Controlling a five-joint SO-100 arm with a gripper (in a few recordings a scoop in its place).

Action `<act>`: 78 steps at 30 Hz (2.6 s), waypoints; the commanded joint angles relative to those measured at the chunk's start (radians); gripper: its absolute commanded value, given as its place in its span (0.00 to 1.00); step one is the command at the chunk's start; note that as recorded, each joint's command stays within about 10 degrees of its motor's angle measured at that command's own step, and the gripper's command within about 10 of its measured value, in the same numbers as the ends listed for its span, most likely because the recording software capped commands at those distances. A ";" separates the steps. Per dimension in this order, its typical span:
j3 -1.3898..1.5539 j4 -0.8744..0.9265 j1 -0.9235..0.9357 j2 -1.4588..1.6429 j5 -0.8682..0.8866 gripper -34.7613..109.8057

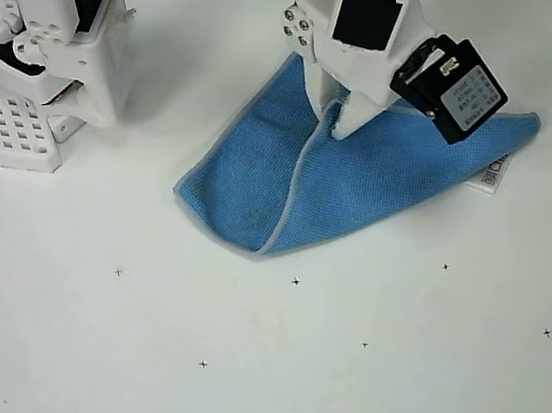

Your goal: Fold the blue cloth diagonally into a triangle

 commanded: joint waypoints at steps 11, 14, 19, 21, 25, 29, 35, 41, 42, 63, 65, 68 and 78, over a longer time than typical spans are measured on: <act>0.018 0.025 -0.129 0.095 0.103 0.24; 0.021 0.025 -0.160 0.086 0.126 0.24; 0.041 0.023 -0.213 0.078 0.167 0.24; 0.051 0.026 -0.239 0.077 0.190 0.24; 0.087 0.025 -0.270 0.086 0.219 0.24; 0.104 0.023 -0.298 0.086 0.249 0.24; 0.129 -0.021 -0.308 0.069 0.250 0.24; 0.109 -0.032 -0.302 0.046 0.235 0.24; 0.104 -0.032 -0.301 0.038 0.232 0.24; 0.063 -0.067 -0.304 -0.051 0.202 0.29; 0.063 -0.067 -0.304 -0.051 0.195 0.32; 0.060 -0.067 -0.299 -0.051 0.175 0.36; 0.006 -0.031 -0.249 -0.044 0.083 0.47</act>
